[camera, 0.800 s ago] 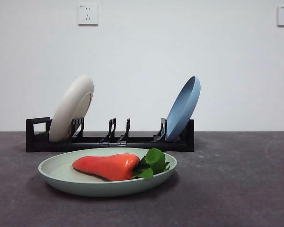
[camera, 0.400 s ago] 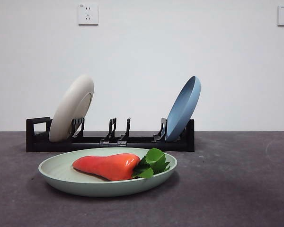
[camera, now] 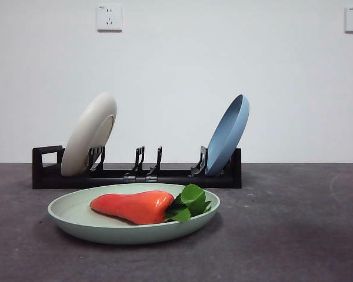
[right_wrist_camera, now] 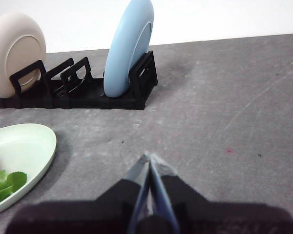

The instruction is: Take the green plate from the plate rack,put the plate on the table,take the carrot from the table,put the carrot in the plate

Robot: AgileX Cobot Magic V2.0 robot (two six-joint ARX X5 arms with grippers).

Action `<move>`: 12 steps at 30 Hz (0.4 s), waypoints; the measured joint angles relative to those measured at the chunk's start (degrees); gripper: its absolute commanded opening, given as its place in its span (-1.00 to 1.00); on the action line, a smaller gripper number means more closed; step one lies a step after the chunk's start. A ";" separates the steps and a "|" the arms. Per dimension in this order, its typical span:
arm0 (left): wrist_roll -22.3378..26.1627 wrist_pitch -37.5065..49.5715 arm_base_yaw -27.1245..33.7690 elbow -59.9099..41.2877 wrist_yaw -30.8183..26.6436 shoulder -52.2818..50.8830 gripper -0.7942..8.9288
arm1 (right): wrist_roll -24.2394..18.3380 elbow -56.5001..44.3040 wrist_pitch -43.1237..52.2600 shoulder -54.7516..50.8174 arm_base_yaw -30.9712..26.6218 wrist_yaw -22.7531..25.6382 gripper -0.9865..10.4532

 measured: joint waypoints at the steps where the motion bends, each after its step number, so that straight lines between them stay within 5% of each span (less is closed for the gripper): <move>1: 0.00 0.00 0.00 0.00 0.00 0.00 -0.84 | 0.09 0.00 0.00 0.00 0.00 0.13 -0.83; 12: 0.00 0.00 0.00 0.00 -0.02 0.00 -0.84 | 2.01 0.00 -0.02 0.00 0.00 1.11 -0.83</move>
